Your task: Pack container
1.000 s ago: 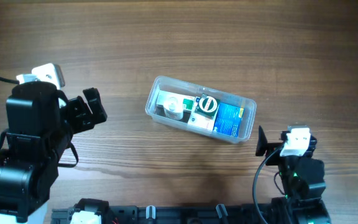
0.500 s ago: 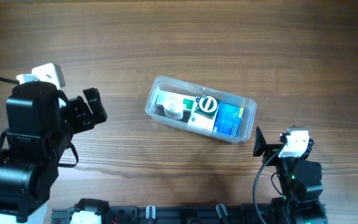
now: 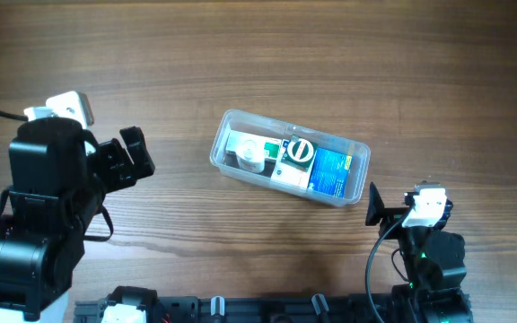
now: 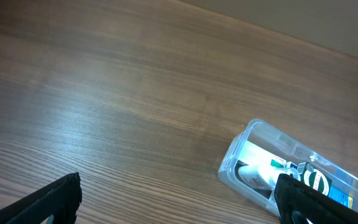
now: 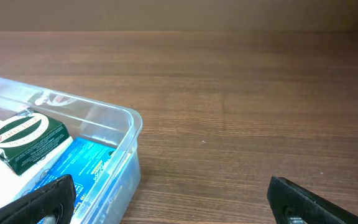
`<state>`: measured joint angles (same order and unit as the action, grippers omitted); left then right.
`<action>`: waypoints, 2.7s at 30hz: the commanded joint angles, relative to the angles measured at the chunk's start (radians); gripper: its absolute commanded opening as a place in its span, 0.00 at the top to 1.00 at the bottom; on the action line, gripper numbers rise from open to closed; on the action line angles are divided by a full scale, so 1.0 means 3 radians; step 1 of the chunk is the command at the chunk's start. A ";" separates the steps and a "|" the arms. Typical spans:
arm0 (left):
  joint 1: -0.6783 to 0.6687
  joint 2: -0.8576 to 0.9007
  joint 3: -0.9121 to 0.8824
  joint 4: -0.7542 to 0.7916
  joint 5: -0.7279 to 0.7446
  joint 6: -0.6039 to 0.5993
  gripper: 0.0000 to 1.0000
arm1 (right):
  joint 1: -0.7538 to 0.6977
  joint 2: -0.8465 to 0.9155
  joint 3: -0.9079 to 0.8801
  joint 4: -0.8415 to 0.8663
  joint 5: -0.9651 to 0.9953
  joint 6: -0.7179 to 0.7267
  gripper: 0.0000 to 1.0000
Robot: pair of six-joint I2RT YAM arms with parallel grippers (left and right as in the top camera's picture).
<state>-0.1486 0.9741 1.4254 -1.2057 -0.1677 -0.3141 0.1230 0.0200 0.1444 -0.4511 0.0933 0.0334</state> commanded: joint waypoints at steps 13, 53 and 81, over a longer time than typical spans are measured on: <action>0.0146 -0.0263 -0.0178 0.0201 0.0061 -0.0001 0.00 | -0.0017 -0.0055 -0.0004 0.0018 -0.0055 0.0064 0.00; 0.0399 -0.3239 -0.4238 0.2255 0.1139 0.0237 0.00 | -0.0017 -0.0055 -0.0004 0.0018 -0.0055 0.0065 0.00; 0.0390 -0.3237 -0.4264 0.2263 0.1141 0.0237 0.00 | -0.0017 -0.0055 -0.0004 0.0018 -0.0055 0.0064 0.00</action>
<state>-0.0273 0.0143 0.1532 -0.5331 0.1703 -0.2565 0.1230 0.0174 0.1444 -0.4480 0.0883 0.0372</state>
